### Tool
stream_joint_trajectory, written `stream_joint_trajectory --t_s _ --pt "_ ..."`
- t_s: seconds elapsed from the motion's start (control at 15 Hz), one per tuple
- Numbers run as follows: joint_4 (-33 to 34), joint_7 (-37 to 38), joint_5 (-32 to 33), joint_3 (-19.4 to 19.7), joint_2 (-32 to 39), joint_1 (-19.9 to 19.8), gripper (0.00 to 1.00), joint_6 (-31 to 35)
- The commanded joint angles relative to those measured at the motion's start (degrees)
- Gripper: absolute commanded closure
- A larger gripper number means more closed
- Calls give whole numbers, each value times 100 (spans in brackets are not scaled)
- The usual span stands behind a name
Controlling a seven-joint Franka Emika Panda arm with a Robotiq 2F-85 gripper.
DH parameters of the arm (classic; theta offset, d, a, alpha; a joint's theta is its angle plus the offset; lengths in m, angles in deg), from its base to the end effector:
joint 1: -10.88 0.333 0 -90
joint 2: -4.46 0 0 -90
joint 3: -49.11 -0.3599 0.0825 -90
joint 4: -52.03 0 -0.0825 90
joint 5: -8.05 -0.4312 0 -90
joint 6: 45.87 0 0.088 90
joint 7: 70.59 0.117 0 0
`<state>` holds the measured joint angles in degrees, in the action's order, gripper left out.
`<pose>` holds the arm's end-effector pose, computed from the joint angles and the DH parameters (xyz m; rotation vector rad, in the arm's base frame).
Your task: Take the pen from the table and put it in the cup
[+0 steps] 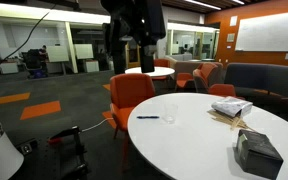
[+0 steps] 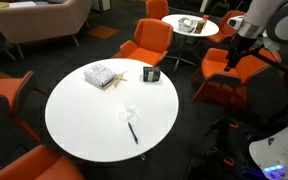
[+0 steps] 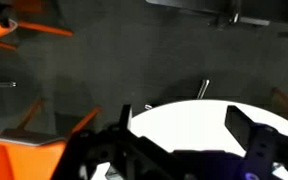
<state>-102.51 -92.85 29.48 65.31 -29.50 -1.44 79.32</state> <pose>0.3300 -0.1923 0.4117 2.9608 0.2039 0.0095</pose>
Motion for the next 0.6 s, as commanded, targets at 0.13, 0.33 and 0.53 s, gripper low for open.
stream_joint_trajectory --t_s 0.13,0.33,0.53 --pt "8 -8 -15 -18 -1 -12 0 -14" --pt "8 -8 -15 -17 -1 -12 0 -14" --pt "-11 331 -475 -190 212 323 0 247"
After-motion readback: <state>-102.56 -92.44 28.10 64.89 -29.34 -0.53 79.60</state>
